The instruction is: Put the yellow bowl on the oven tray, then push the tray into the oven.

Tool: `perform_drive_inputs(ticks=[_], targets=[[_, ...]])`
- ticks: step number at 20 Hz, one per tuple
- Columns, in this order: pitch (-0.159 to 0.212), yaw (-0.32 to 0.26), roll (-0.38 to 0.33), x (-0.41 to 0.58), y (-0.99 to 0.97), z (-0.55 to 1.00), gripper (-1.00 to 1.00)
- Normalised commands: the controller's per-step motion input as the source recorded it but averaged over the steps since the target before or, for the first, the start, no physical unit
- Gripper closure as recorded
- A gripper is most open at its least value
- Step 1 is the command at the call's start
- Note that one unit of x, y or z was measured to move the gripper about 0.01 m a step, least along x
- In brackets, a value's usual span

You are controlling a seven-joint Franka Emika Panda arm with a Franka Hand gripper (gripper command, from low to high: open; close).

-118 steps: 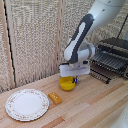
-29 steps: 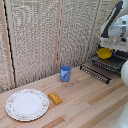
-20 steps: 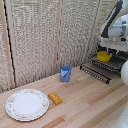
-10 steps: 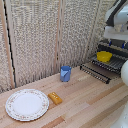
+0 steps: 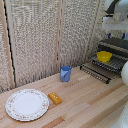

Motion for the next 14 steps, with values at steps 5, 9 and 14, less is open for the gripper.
perform_drive_inputs(ticks=[5,9,14], targets=[[0.070,0.244,-0.223,-0.001,0.00,0.19,-1.00],[0.012,0.258,-0.248,-0.090,-0.05,0.00,-1.00],[0.033,0.213,-0.303,-0.001,-0.01,0.00,-1.00]])
